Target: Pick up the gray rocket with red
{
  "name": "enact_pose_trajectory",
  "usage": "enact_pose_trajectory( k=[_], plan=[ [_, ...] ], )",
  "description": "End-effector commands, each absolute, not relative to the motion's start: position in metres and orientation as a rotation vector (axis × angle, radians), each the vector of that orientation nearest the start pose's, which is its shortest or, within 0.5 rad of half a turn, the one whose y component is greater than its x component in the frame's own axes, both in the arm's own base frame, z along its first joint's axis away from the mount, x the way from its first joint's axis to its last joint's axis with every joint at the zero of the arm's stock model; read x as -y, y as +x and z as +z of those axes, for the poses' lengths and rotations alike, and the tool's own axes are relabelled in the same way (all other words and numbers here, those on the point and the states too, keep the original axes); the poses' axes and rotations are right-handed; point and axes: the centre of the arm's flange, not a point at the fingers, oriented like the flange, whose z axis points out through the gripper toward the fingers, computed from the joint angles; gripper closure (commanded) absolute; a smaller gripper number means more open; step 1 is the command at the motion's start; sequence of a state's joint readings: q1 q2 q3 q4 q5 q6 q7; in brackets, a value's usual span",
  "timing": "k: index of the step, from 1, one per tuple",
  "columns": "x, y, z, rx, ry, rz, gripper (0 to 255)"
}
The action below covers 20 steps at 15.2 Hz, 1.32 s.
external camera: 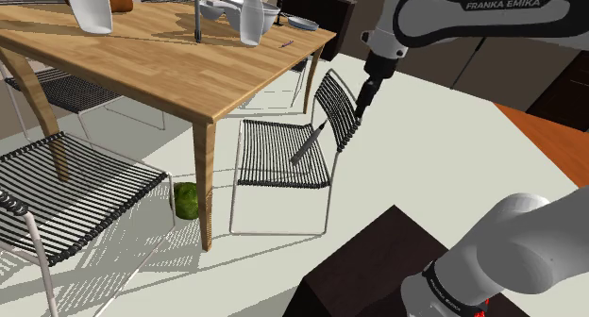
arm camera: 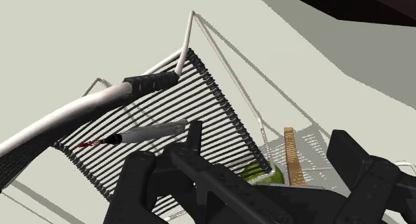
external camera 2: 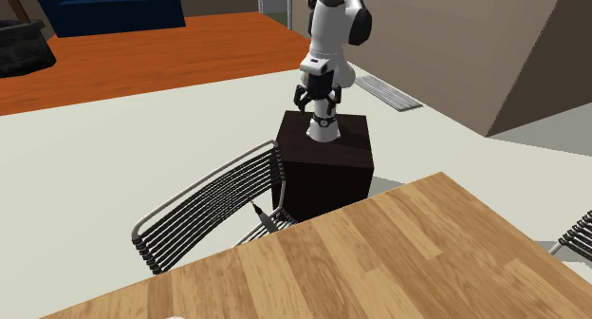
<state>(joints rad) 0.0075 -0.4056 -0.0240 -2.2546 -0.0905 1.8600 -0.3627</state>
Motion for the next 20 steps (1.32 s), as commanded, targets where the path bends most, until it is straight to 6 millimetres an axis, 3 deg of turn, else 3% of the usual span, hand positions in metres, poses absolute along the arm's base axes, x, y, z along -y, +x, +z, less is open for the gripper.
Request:
enact_pose_trajectory(
  k=[1, 20],
  plan=[
    [0.019, 0.45, 0.507, 0.65, -3.163, 0.038, 0],
    [0.041, 0.627, 0.31, 1.12, -3.1, 0.352, 0]
  ],
)
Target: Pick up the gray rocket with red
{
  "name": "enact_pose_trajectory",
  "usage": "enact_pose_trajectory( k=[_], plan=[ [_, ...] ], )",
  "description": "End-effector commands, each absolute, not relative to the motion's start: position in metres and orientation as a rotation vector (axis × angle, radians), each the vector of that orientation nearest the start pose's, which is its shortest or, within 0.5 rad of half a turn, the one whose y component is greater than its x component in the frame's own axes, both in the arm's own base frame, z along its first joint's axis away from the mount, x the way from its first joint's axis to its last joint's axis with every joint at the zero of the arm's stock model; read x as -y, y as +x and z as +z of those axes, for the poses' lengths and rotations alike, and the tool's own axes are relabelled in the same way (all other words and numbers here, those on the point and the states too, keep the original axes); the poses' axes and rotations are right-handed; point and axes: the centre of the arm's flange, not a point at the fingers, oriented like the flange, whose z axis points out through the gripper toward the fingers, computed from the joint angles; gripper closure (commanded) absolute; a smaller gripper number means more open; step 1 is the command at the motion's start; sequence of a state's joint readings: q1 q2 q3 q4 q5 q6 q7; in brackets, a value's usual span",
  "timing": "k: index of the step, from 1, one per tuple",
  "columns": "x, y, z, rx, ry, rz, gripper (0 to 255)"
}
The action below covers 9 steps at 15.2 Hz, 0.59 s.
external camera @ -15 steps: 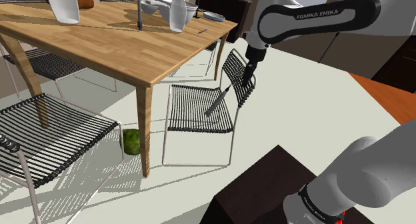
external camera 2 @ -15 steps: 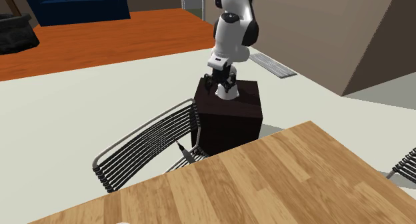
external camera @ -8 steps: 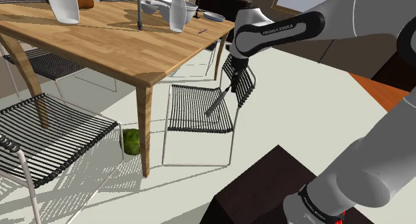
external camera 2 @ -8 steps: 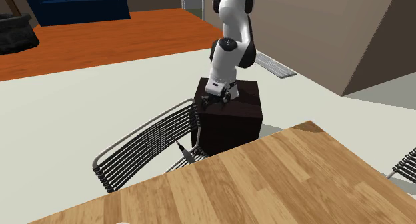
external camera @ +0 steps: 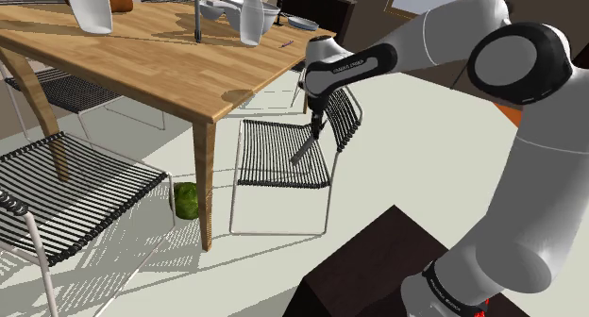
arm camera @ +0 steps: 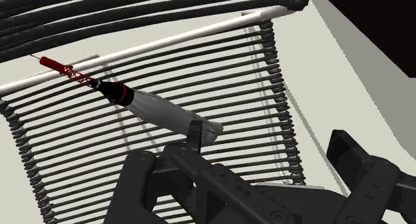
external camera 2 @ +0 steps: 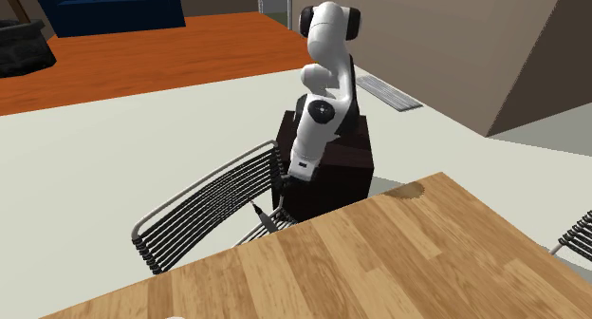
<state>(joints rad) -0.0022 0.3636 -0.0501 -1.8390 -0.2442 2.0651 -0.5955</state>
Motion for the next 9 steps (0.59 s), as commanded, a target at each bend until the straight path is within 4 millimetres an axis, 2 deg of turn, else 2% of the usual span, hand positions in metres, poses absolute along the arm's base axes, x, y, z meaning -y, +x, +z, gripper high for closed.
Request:
enact_pose_trajectory(
  k=[1, 9],
  plan=[
    [0.042, 0.636, 0.299, 1.145, -3.093, 0.369, 0],
    [0.045, 0.699, 0.208, 1.341, -3.032, 0.504, 0]
  ],
)
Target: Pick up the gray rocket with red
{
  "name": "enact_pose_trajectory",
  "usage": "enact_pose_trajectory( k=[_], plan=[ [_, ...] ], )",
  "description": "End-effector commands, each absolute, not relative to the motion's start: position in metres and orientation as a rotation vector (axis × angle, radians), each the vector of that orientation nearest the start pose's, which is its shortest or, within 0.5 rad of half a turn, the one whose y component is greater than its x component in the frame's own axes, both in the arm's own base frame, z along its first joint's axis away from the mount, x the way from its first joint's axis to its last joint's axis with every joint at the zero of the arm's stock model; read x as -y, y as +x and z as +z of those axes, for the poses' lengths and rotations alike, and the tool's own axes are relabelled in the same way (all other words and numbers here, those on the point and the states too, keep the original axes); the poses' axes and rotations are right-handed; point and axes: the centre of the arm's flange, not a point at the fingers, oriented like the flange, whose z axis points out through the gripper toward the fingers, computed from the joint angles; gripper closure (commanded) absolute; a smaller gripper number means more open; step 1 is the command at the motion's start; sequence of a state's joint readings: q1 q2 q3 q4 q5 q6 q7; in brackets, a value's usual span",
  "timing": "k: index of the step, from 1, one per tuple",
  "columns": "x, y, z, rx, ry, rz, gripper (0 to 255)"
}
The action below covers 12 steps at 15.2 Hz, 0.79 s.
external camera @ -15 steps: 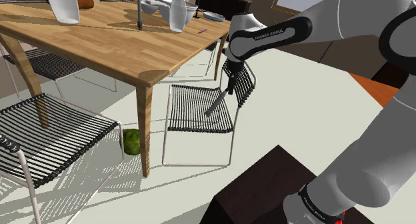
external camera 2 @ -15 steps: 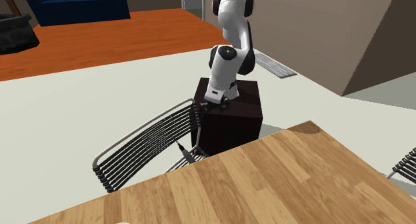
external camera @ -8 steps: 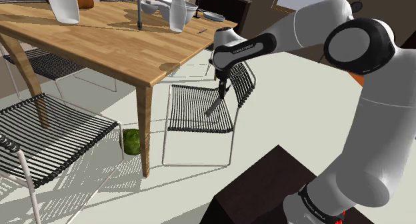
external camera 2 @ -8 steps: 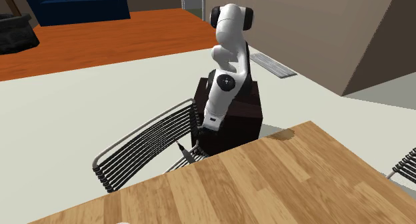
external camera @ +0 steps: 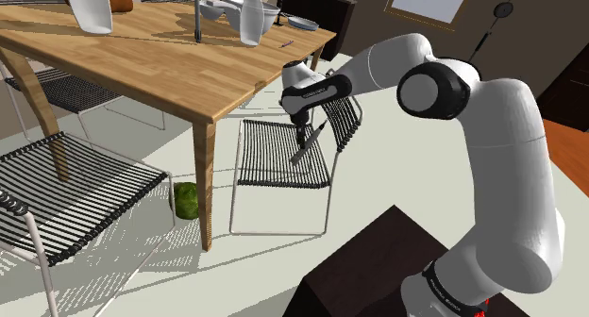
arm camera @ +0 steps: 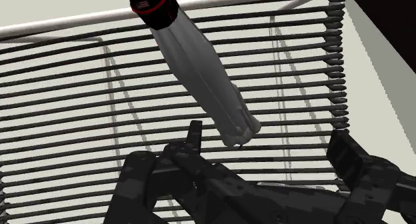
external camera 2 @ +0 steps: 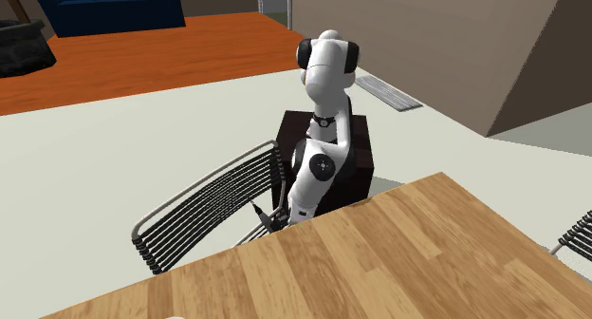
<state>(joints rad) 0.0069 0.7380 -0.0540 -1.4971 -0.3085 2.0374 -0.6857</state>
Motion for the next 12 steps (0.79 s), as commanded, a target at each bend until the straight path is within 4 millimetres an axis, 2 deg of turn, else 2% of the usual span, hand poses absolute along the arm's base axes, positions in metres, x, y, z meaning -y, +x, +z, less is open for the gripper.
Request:
enact_pose_trajectory(
  k=[1, 2, 3, 10, 12],
  plan=[
    [0.045, 0.707, 0.196, 1.365, -3.023, 0.521, 0],
    [0.045, 0.714, 0.184, 1.389, -3.014, 0.538, 0],
    [0.045, 0.716, 0.181, 1.396, -3.011, 0.542, 0],
    [0.045, 0.716, 0.141, 1.396, -3.011, 0.542, 0],
    [0.045, 0.716, 0.141, 1.396, -3.011, 0.542, 0]
  ],
)
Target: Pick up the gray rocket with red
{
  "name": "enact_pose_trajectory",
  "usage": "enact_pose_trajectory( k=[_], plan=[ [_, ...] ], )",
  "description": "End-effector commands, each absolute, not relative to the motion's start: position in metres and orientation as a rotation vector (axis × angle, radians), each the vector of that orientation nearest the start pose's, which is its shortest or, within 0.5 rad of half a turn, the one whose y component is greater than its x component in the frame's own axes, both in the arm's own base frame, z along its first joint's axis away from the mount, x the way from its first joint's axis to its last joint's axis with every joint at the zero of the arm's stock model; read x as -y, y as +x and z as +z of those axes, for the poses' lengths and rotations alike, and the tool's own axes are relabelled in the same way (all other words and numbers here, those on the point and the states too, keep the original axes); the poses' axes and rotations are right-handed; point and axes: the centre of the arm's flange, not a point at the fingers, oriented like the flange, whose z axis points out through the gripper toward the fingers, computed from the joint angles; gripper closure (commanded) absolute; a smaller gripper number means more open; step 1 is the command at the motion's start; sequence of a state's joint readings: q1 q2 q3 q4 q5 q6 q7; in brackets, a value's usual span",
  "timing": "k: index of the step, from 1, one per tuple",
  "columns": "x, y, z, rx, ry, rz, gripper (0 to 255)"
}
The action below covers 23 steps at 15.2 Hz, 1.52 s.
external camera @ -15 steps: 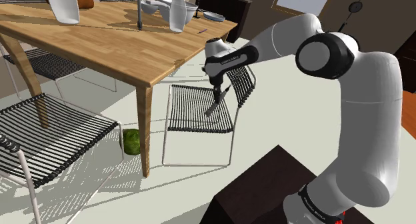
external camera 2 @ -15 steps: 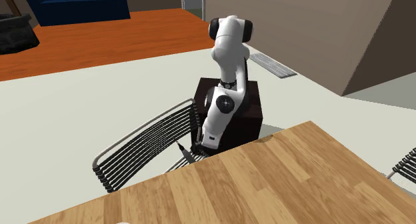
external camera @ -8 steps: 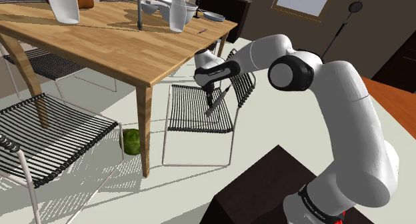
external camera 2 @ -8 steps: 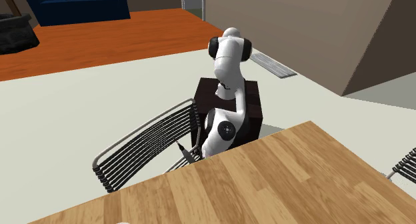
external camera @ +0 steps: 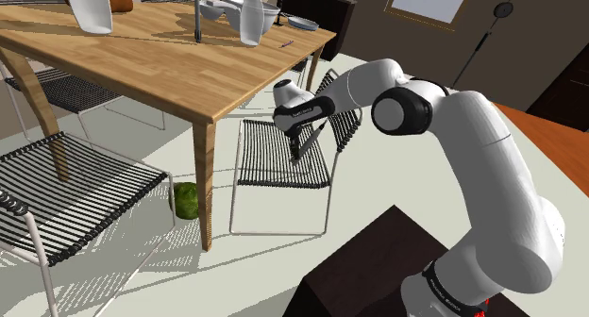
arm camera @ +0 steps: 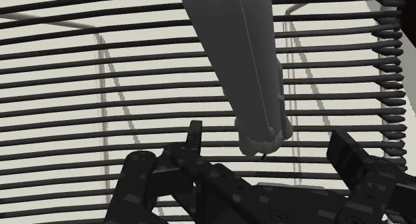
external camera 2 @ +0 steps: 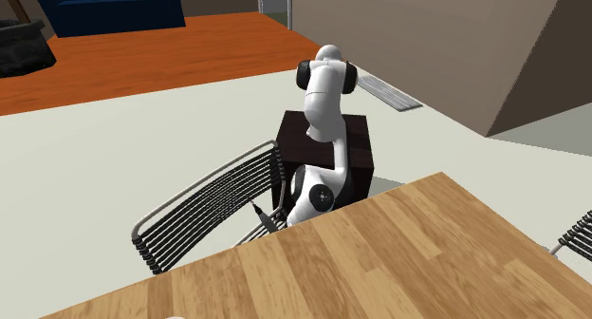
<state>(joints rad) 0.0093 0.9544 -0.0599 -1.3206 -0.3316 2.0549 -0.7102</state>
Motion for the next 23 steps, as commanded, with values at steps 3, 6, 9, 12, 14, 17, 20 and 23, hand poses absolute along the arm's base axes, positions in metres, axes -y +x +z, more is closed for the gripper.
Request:
enact_pose_trajectory(
  k=[3, 6, 9, 12, 14, 17, 20, 23],
  plan=[
    [0.044, 0.716, 0.141, 1.396, -3.011, 0.542, 255],
    [0.044, 0.716, 0.141, 1.396, -3.011, 0.542, 255],
    [0.044, 0.715, 0.141, 1.396, -3.011, 0.542, 255],
    [0.045, 0.716, 0.151, 1.396, -3.011, 0.542, 255],
    [0.045, 0.716, 0.162, 1.396, -3.011, 0.542, 255],
    [0.045, 0.716, 0.178, 1.396, -3.011, 0.542, 255],
    [0.045, 0.716, 0.194, 1.396, -3.011, 0.542, 255],
    [0.045, 0.716, 0.21, 1.396, -3.011, 0.542, 255]
  ],
)
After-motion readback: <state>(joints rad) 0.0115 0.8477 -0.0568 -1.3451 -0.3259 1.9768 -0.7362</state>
